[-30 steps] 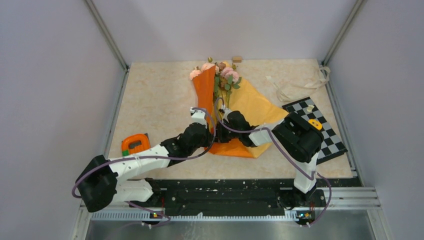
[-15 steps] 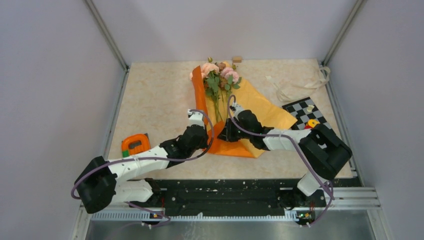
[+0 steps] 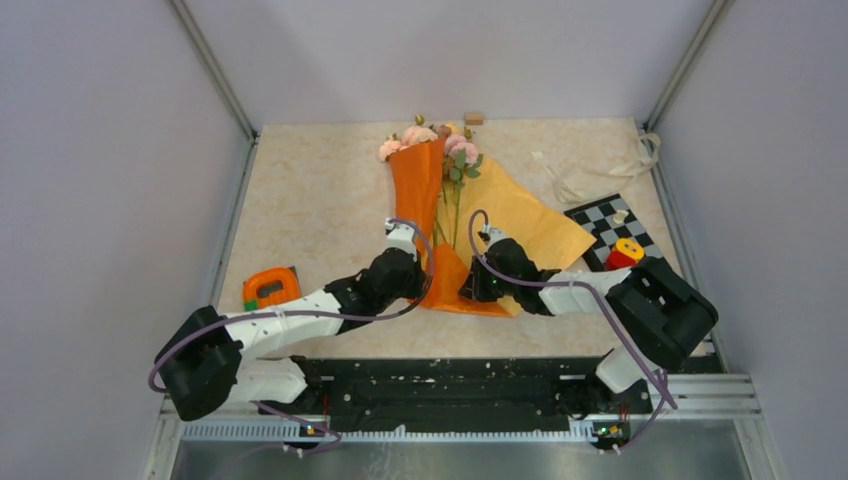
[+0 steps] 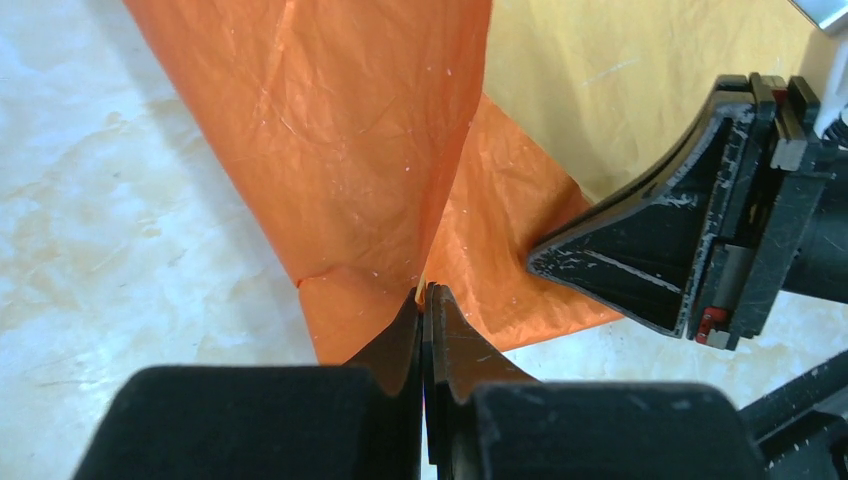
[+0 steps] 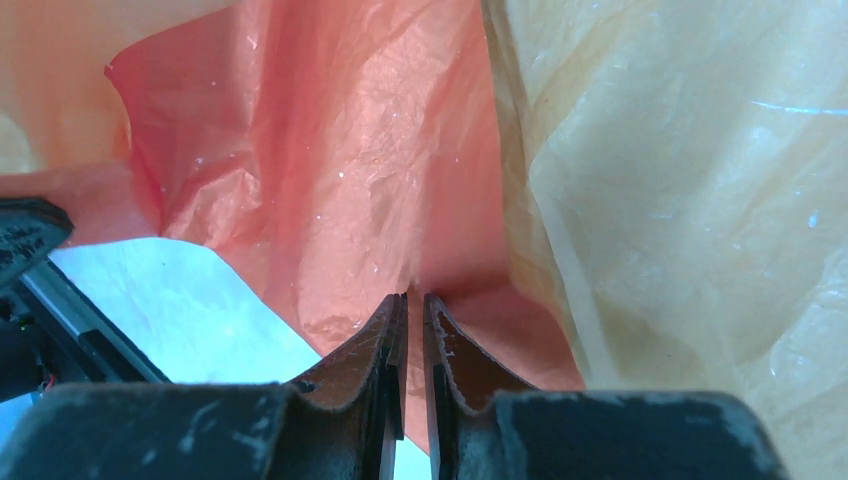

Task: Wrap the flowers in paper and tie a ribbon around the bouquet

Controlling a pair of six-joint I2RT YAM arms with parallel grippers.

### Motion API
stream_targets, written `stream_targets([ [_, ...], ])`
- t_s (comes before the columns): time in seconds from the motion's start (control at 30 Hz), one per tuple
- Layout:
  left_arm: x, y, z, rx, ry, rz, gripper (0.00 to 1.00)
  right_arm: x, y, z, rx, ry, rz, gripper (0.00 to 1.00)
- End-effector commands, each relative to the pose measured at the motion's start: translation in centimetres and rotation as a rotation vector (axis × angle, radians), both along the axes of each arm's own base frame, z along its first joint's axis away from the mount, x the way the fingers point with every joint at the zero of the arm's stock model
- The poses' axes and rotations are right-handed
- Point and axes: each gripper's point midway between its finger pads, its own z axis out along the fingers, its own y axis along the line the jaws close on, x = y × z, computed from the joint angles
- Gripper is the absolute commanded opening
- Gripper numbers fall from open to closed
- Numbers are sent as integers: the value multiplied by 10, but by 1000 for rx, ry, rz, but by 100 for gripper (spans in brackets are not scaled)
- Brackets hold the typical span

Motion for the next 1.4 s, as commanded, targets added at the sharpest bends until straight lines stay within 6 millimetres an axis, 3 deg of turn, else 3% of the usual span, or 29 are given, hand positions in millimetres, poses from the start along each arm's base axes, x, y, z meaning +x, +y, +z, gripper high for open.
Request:
stream_targets([
  [0.0, 2, -33, 15, -88, -19, -104, 0, 8, 2, -2, 23, -15, -24, 13],
  [0.33, 7, -76, 3, -150, 58, -184, 0, 7, 2, -12, 20, 2, -34, 13],
  [0.53, 11, -91, -13, -170, 111, -187, 0, 8, 0, -13, 20, 1, -44, 13],
  [0.93, 24, -101, -43, -195, 162, -111, 0, 8, -9, -13, -11, -13, -71, 12],
  [1.17, 23, -99, -58, -160, 195, -106, 0, 12, -3, 25, 11, -91, -4, 22],
  [1.37, 21, -99, -63, -146, 208, -115, 0, 26, -25, 74, -15, -217, -111, 37],
])
